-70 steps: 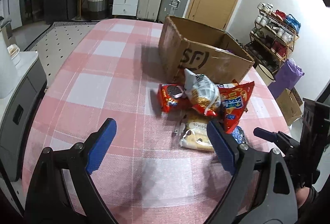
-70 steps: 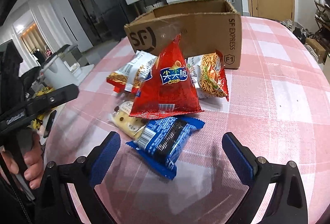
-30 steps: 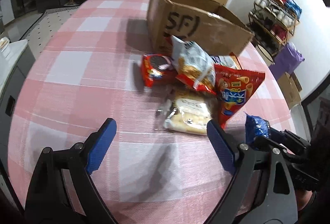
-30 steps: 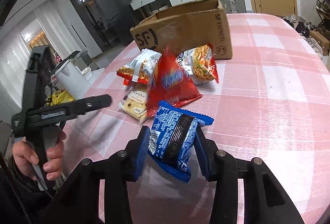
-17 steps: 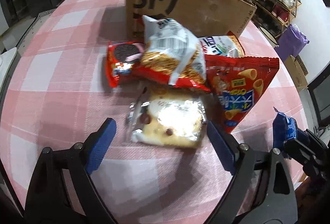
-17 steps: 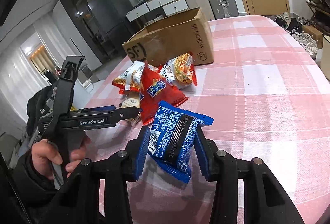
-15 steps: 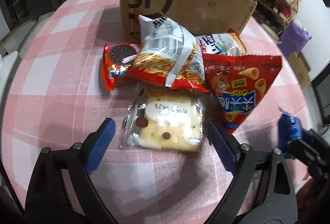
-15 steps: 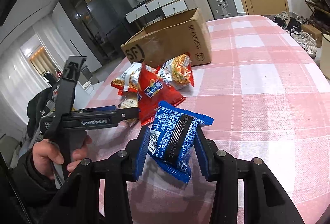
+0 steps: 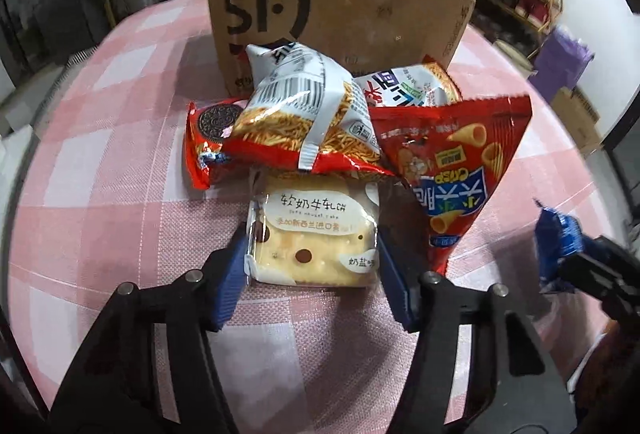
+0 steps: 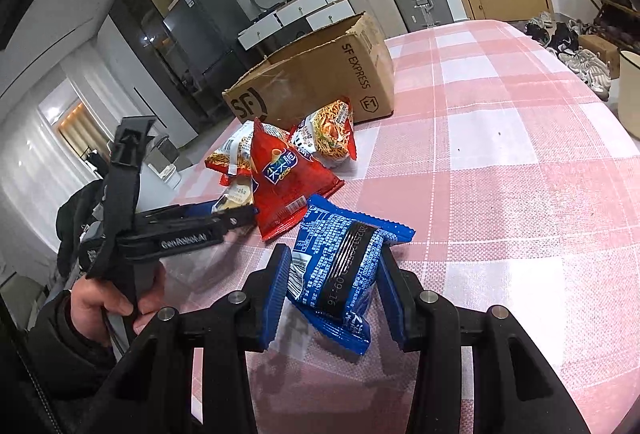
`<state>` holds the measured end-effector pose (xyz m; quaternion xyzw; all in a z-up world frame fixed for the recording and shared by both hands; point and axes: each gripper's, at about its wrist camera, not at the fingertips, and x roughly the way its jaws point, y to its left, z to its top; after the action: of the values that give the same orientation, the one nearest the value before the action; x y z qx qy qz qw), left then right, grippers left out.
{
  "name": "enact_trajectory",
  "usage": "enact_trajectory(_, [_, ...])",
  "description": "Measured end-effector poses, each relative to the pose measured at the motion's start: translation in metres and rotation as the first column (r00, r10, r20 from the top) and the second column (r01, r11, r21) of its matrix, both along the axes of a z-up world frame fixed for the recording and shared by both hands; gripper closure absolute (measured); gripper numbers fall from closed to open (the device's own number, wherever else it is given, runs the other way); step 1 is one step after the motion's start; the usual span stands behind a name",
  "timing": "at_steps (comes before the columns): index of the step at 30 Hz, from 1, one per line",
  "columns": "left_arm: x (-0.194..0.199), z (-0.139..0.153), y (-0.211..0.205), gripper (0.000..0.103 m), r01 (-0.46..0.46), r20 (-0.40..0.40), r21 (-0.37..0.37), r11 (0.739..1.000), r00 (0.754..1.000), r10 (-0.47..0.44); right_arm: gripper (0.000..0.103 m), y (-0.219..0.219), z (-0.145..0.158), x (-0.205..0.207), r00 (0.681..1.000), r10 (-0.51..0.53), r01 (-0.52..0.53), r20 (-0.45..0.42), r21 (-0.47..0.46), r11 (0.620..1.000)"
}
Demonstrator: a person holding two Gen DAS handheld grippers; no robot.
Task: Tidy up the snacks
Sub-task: 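Grasp the blue biscuit packet with the right gripper while left grasps the bread packet, then carry the bread packet and blue biscuit packet over the box with both grippers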
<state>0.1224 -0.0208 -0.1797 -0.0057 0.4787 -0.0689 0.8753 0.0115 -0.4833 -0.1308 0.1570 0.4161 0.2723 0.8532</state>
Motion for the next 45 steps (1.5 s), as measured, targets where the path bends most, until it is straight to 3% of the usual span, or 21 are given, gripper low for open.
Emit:
enact_trajectory(9, [-0.005, -0.002, 0.009, 0.047, 0.001, 0.002, -0.026, 1.0, 1.0, -0.001, 0.06, 0.004, 0.007, -0.003, 1.0, 0.004, -0.004, 0.014, -0.009, 1.0])
enact_trajectory(18, [-0.034, 0.017, 0.036, 0.047, -0.021, 0.057, -0.061, 0.998, 0.998, 0.024, 0.06, 0.016, 0.02, -0.006, 0.999, 0.021, -0.021, 0.041, -0.018, 1.0])
enact_trajectory(32, [-0.061, 0.079, 0.068, 0.047, -0.07, 0.187, -0.116, 0.991, 0.978, 0.091, 0.06, 0.025, 0.061, 0.008, 0.995, 0.035, -0.039, 0.092, 0.04, 0.998])
enact_trajectory(36, [-0.053, 0.106, 0.077, 0.047, -0.065, 0.224, -0.109, 0.992, 0.97, 0.088, 0.06, 0.03, 0.073, 0.024, 0.995, 0.066, -0.074, 0.075, 0.114, 0.991])
enact_trajectory(45, [-0.036, 0.169, 0.08, 0.046, -0.025, 0.31, -0.077, 0.997, 0.95, 0.048, 0.06, 0.04, 0.114, 0.055, 0.984, 0.093, -0.112, 0.155, 0.117, 0.987])
